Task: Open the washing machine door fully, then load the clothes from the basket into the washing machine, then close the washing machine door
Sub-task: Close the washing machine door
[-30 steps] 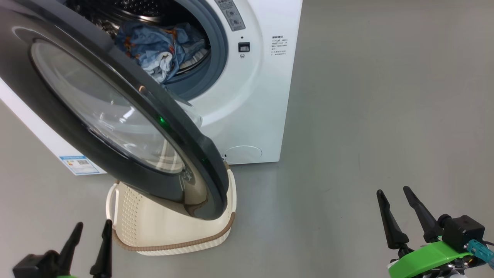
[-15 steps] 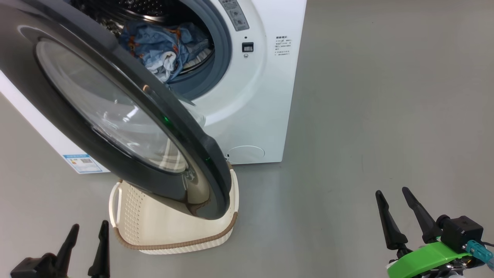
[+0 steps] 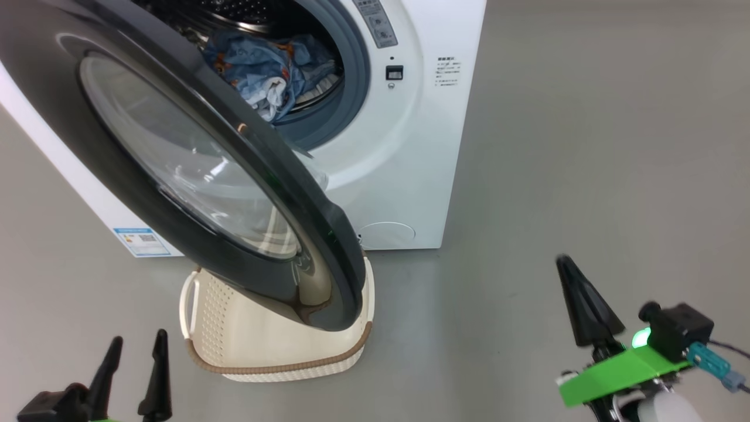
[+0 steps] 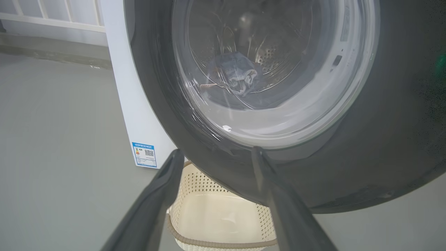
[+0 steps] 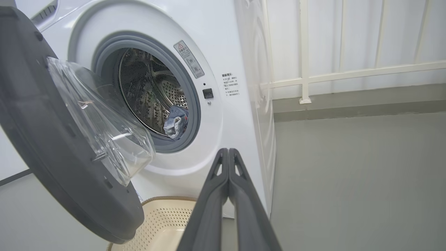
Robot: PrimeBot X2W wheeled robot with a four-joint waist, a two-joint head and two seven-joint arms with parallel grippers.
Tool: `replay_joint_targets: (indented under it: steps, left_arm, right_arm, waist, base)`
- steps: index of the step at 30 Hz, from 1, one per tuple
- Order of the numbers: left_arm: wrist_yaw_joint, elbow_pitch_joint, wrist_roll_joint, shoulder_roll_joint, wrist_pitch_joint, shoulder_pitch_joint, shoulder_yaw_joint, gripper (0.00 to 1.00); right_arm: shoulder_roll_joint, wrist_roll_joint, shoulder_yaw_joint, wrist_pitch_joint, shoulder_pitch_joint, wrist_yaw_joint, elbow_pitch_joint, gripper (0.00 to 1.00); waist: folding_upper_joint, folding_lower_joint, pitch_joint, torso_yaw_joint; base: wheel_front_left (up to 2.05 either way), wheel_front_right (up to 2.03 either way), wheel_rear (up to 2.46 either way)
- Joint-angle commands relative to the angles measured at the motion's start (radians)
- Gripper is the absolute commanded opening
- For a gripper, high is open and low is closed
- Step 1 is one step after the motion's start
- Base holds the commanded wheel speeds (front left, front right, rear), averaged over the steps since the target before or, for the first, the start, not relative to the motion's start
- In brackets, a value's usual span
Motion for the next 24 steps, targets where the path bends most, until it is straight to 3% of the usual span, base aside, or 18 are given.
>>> replay_joint_targets:
  steps: [1,16,24]
  left_arm:
    - [-0.002,-0.034,0.012,0.008,-0.010,-0.015,0.052,1.00]
    - [-0.002,-0.097,0.044,-0.052,-0.010,0.019,0.094,1.00]
    - [-0.002,-0.119,0.049,-0.072,-0.010,0.034,0.101,1.00]
  right_arm:
    - [0.001,0.011,0.043,-0.005,-0.052,0.002,-0.055,0.00]
    - [0.032,0.036,0.262,-0.005,-0.153,0.002,-0.323,0.00]
    - [0.028,0.052,0.432,-0.005,-0.178,0.002,-0.298,0.00]
  waist:
    - [0.0000,0.0000,-0.003,0.009]
    - [0.0000,0.0000,-0.031,0.075]
    - [0.0000,0.0000,-0.032,0.105]
  base:
    - [0.00,0.00,0.00]
    - [0.00,0.00,0.00]
    - [0.00,0.00,0.00]
